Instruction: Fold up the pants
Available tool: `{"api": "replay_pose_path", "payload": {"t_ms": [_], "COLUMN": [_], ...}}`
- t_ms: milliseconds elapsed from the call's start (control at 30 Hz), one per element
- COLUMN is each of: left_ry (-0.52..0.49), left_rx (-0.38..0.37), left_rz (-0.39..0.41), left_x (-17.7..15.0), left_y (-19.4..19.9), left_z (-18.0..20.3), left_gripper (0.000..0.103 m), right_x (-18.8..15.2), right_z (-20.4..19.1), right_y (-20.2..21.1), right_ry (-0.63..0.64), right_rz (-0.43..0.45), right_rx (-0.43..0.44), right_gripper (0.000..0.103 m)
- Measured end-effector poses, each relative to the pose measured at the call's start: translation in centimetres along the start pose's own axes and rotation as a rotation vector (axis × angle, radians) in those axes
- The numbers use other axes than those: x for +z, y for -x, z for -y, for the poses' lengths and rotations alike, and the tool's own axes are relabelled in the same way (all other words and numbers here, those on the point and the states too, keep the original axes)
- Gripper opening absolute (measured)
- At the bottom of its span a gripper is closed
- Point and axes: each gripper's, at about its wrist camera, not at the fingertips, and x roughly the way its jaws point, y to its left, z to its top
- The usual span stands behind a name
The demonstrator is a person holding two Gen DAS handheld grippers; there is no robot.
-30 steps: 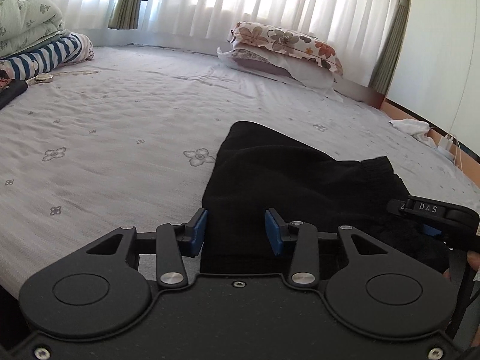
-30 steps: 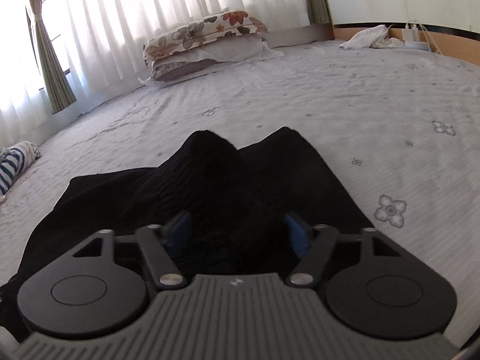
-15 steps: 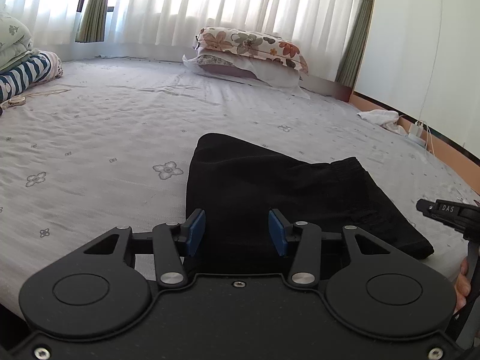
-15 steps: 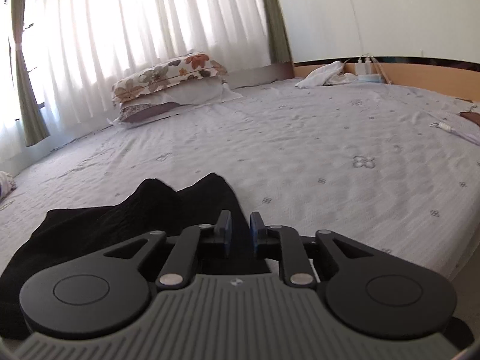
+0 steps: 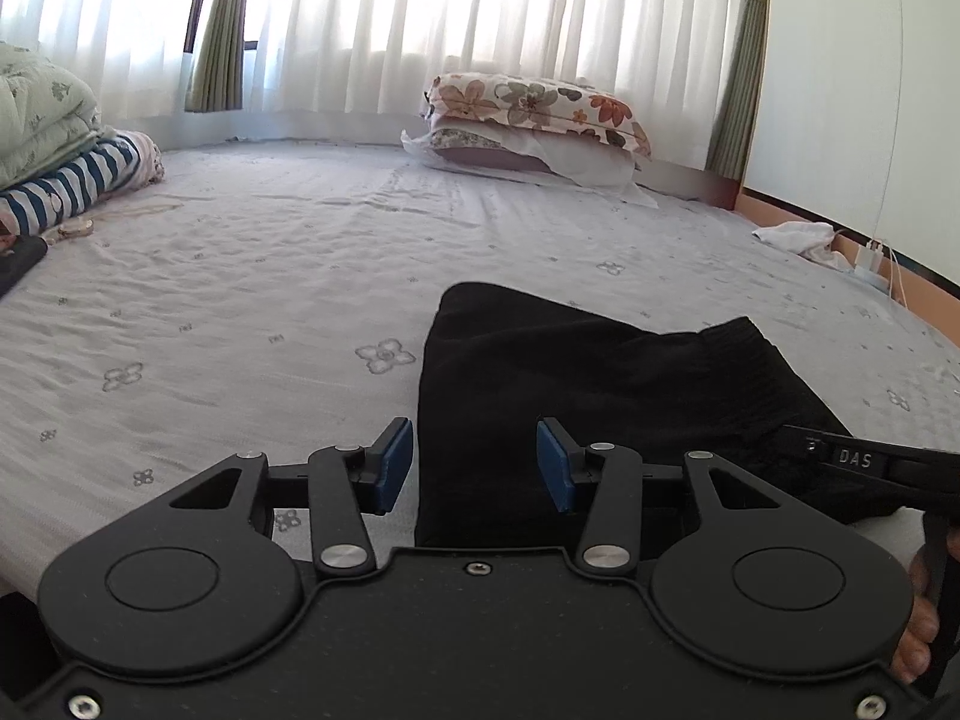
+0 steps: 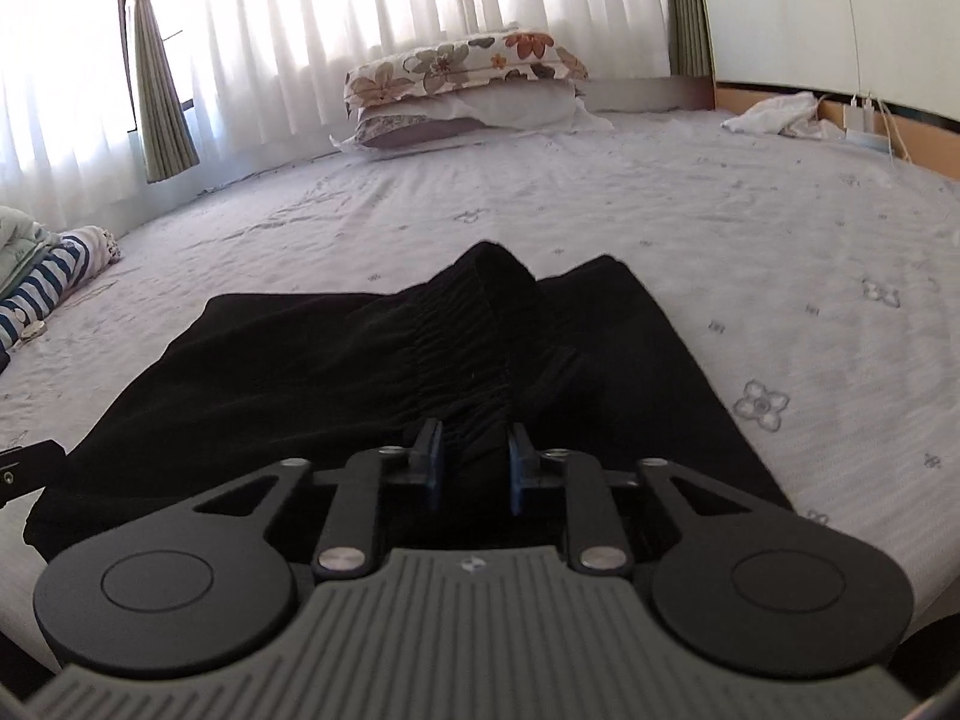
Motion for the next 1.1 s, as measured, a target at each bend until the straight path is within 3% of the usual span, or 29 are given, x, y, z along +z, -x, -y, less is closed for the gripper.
{"api": "replay_pose_path", "payload": {"t_ms": [100,167,267,333,367,400,467,600,667,800,900,1000,1100], "left_ry": [-0.02,-0.019,-0.006,-0.001,0.001,0.002,-0.001,0.017,0.03,0.038,0.033,0.02,0.009], "left_rx": [0.024,0.01,-0.002,-0.004,-0.003,-0.003,-0.001,0.0,-0.001,0.0,0.003,-0.006,-0.001], "left_rz": [0.057,0.055,0.032,0.006,-0.005,-0.015,-0.03,-0.068,-0.074,-0.073,-0.055,-0.038,-0.031], "left_x": [0.2,0.3,0.1,-0.2,-0.4,-0.6,-1.0,-1.8,-1.9,-1.9,-1.6,-1.2,-1.1], "left_y": [0.6,0.5,0.0,-0.5,-0.7,-0.9,-1.1,-1.9,-2.1,-2.1,-1.6,-1.1,-1.1], "left_z": [0.4,0.6,0.7,0.6,0.6,0.6,0.4,-0.2,-0.4,-0.3,-0.4,-0.4,-0.3], "left_gripper": [0.048,0.048,0.048,0.048,0.048,0.048,0.048,0.048,0.048,0.048,0.048,0.048,0.051], "right_x": [1.2,2.0,2.7,2.5,2.3,2.0,1.7,1.5,1.5,1.8,1.4,1.2,1.2], "right_z": [-0.2,-0.6,-0.2,0.9,1.7,2.5,4.1,6.0,5.8,5.1,5.4,5.0,5.4], "right_y": [1.7,2.4,2.0,0.7,0.1,-0.5,-1.5,-4.3,-5.1,-5.7,-4.1,-1.2,0.7], "right_ry": [0.052,0.1,0.118,0.08,0.055,0.031,-0.041,-0.138,-0.152,-0.194,-0.235,-0.169,-0.111], "right_rz": [0.107,0.193,0.239,0.202,0.171,0.141,0.092,-0.05,-0.055,-0.072,-0.017,0.085,0.125], "right_rx": [-0.017,-0.063,-0.108,-0.139,-0.146,-0.142,-0.116,-0.011,0.005,0.003,-0.011,-0.117,-0.196], "right_gripper": [0.01,0.002,0.003,0.008,0.017,0.039,0.064,0.066,0.067,0.023,0.013,0.002,0.002]}}
